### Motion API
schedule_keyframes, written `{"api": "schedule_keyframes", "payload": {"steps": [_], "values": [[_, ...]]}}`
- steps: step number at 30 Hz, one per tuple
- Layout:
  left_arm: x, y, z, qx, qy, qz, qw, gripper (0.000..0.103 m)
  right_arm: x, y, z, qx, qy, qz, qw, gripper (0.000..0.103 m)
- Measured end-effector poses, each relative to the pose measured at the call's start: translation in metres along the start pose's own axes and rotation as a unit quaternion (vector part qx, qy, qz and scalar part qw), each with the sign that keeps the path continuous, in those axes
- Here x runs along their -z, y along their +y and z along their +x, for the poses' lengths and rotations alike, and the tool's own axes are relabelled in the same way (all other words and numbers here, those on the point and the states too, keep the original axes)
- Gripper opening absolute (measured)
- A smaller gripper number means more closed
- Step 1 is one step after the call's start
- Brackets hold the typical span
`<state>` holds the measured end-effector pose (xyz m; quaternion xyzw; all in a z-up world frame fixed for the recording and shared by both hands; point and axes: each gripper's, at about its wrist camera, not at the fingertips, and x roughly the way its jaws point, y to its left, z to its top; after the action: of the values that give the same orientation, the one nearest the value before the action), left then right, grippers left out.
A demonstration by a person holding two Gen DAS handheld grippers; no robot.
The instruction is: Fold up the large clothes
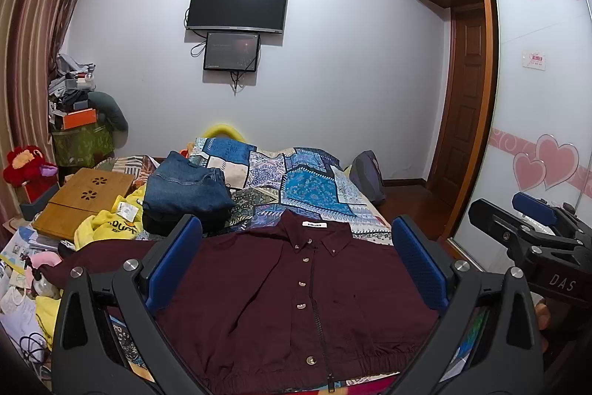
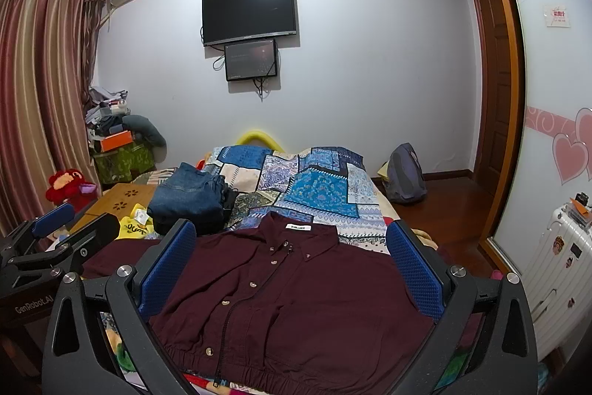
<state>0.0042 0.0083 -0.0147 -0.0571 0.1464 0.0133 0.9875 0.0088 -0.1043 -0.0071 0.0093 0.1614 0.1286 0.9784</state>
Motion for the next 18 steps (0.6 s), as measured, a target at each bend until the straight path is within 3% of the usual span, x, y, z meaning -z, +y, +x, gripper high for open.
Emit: {"api": "schedule_keyframes", "payload": {"steps": [18], "values": [[0.0003,0.0010,0.0024,-0.004,0.004,-0.002,1.0000,0.103,0.0005,-0.0011,0.0002,0.000,0.003,0.000,1.000,0.102]]}}
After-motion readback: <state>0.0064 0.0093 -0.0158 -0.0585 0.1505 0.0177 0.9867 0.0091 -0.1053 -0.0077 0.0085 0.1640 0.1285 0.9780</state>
